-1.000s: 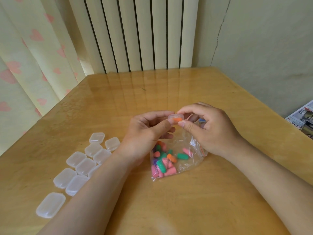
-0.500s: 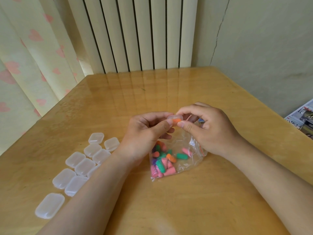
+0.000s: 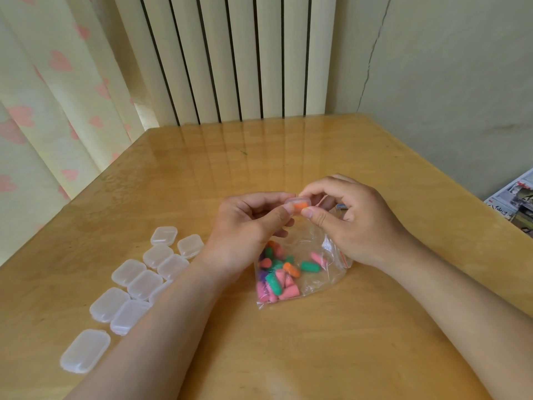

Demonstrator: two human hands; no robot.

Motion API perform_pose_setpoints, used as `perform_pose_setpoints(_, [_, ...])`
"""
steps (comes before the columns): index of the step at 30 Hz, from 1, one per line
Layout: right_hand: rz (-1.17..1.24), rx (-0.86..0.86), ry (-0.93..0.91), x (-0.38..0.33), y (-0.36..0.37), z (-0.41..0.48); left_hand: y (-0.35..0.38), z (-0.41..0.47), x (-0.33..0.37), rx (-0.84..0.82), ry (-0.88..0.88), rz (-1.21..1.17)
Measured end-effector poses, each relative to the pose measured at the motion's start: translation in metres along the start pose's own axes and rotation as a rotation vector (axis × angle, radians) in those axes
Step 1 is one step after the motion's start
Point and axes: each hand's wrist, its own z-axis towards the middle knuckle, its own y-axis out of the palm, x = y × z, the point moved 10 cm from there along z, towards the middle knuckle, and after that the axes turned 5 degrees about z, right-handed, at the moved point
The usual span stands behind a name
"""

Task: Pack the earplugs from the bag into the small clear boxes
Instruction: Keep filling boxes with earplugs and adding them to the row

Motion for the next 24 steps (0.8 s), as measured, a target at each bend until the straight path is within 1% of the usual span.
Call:
perform_pose_setpoints(4, [0.018, -0.003, 0.056, 0.006, 0.003, 0.0, -0.005, 0.001, -0.007, 0.052, -0.016, 0.061])
perform_pose_setpoints(7, [0.061, -0.015, 0.083, 0.009, 0.004, 0.0, -0.003, 0.0, -0.009, 0.044, -0.037, 0.103])
perform_pose_setpoints(11, [0.056, -0.01, 0.195, 0.025, 0.006, 0.0, -0.001, 0.001, -0.009, 0.028, -0.074, 0.172])
perform_pose_setpoints(13, [0.03, 0.007, 0.236, 0.031, 0.007, -0.001, -0.008, 0.002, -0.008, 0.083, -0.074, 0.186])
perform_pose_setpoints(15, [-0.012, 0.022, 0.251, 0.033, 0.009, 0.0, -0.023, 0.004, -0.006, 0.184, -0.045, 0.231])
perform_pose_setpoints(19, [-0.113, 0.014, 0.269, 0.036, 0.016, 0.002, -0.052, 0.007, -0.001, 0.381, 0.029, 0.484])
perform_pose_setpoints(21, [-0.15, -0.004, 0.287, 0.038, 0.021, 0.003, -0.058, 0.007, 0.0, 0.423, 0.044, 0.571])
perform_pose_setpoints(24, [-0.198, -0.005, 0.306, 0.037, 0.024, 0.005, -0.063, 0.008, 0.0, 0.461, 0.039, 0.643])
